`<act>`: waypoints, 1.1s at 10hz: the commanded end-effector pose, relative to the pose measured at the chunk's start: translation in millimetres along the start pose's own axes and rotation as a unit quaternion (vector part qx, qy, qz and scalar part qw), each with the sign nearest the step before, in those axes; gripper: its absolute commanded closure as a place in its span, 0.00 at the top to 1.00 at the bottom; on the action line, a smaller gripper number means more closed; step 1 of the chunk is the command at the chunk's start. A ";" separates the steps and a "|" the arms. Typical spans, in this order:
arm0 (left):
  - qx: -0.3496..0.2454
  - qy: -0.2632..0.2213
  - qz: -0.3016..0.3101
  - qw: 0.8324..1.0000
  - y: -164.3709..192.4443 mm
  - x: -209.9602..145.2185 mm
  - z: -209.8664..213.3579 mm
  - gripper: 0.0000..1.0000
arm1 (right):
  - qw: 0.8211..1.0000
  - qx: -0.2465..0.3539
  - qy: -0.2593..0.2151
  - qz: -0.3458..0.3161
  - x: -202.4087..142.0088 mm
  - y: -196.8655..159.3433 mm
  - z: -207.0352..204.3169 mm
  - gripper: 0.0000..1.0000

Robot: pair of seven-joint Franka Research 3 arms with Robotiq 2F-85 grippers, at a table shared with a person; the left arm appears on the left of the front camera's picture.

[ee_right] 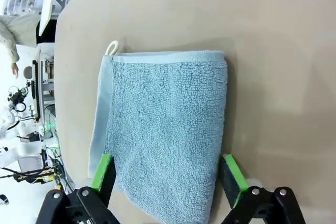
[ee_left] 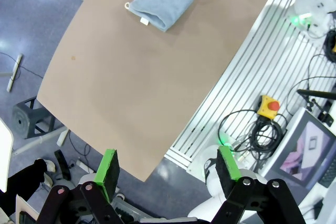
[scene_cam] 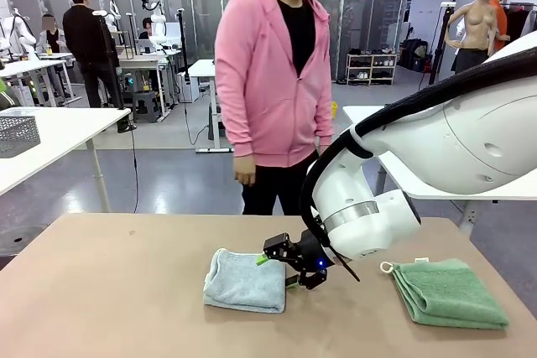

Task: Fold the towels and place them in the basket.
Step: Stack the folded Towel with hook on the right side of the table.

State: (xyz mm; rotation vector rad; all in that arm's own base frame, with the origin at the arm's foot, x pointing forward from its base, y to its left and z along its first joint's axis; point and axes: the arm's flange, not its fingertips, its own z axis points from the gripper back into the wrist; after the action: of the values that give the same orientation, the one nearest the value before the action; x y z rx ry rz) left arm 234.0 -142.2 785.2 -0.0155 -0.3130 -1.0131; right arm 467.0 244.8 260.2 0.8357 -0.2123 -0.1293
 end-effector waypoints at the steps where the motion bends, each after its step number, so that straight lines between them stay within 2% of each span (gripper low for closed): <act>1: 0.004 -0.001 0.005 1.000 -0.8 -0.6 1.7 0.93 | 1.000 -0.011 -0.002 -0.007 3.1 8.2 -10.2 0.53; 2: 0.004 -0.001 0.005 1.000 -0.8 -0.6 1.7 0.93 | 1.000 -0.014 0.000 -0.007 3.1 9.9 -12.3 0.41; 3: 0.004 -0.001 0.005 1.000 -0.8 -0.6 1.7 0.93 | 1.000 -0.016 0.001 -0.008 3.1 11.0 -14.0 0.00; 5: 0.004 -0.001 0.005 1.000 -0.8 -0.6 1.7 0.93 | 1.000 -0.019 0.001 -0.009 2.9 13.8 -16.7 0.00; 6: 0.004 -0.001 0.005 1.000 -0.8 -0.6 1.7 0.93 | 1.000 -0.021 0.001 -0.008 2.7 16.3 -17.6 0.13; 7: 0.004 -0.001 0.005 1.000 -0.8 -0.6 1.7 0.93 | 1.000 -0.023 -0.002 -0.007 2.6 20.0 -17.4 0.04; 8: 0.004 -0.001 0.005 1.000 -0.8 -0.6 1.7 0.93 | 1.000 -0.027 -0.003 -0.005 2.3 23.8 -17.6 0.00; 11: 0.004 -0.001 0.005 1.000 -0.8 -0.6 1.7 0.93 | 0.999 -0.047 -0.004 0.000 1.1 38.9 -17.0 0.00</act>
State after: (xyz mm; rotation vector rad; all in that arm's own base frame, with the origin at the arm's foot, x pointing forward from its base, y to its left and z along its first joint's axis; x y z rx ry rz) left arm 234.0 -142.2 785.2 -0.0156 -0.3130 -1.0131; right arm 468.6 274.1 266.5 0.7782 -0.2182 -0.1208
